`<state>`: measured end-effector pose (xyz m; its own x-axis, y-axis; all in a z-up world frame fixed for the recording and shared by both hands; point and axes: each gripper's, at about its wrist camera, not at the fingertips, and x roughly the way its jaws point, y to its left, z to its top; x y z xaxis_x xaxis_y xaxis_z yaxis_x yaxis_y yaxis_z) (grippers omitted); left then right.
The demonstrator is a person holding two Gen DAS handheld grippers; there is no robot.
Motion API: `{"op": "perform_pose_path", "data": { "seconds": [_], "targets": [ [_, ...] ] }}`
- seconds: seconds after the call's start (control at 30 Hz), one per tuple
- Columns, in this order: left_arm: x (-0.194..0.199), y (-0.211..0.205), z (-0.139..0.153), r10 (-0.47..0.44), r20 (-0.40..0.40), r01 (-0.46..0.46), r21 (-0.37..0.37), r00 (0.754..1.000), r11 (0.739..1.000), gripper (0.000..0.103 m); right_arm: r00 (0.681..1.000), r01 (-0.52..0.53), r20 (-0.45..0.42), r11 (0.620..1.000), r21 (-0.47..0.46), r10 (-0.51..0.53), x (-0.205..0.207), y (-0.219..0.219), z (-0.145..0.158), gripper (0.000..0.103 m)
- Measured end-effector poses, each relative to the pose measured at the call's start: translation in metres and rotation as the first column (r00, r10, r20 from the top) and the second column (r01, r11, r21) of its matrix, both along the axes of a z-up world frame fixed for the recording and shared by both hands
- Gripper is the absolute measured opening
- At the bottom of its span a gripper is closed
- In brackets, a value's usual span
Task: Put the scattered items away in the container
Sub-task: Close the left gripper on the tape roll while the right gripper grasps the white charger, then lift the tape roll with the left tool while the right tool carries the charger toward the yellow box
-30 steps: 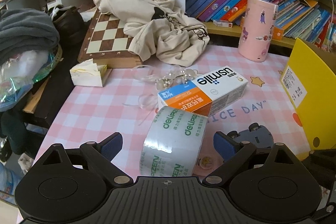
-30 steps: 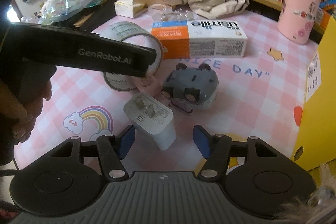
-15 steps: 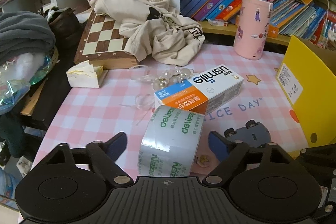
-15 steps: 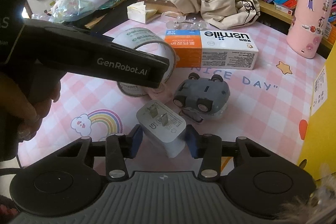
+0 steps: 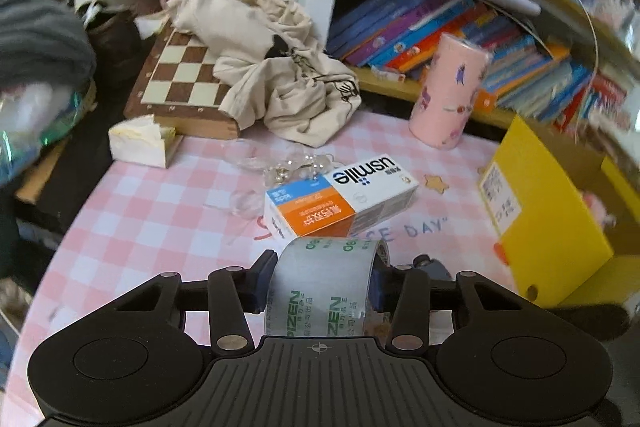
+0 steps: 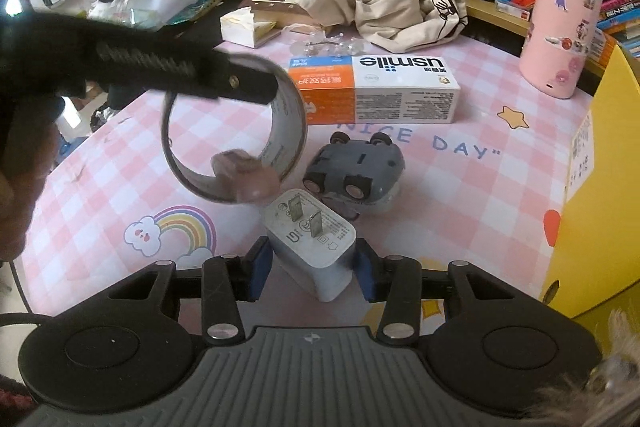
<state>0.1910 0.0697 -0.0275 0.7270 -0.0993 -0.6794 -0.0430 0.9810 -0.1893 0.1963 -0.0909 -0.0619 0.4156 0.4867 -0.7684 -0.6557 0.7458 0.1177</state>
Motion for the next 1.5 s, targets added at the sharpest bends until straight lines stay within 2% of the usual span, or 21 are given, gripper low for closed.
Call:
{"op": "perform_pose_path", "data": {
  "seconds": [0.1, 0.27, 0.9, 1.5],
  "targets": [
    [-0.004, 0.004, 0.004, 0.019, 0.008, -0.019, -0.016, 1.000, 1.000, 0.043, 1.000, 0.004, 0.002, 1.000, -0.003, -0.004, -0.002, -0.002, 0.001, 0.041],
    [-0.011, 0.001, 0.017, -0.011, 0.059, 0.012, -0.027, 0.998, 1.000, 0.043, 1.000, 0.017, -0.002, 1.000, -0.007, -0.017, -0.005, -0.005, 0.001, 0.041],
    [-0.034, -0.006, 0.025, -0.022, 0.066, 0.022, -0.013, 0.998, 1.000, 0.043, 0.999, 0.040, 0.034, 0.999, 0.003, -0.040, -0.023, -0.016, 0.013, 0.041],
    [-0.087, -0.004, 0.039, -0.012, 0.114, 0.016, -0.028, 0.993, 0.999, 0.043, 0.995, 0.065, 0.081, 0.998, 0.017, -0.066, -0.065, -0.023, 0.030, 0.041]
  ]
}}
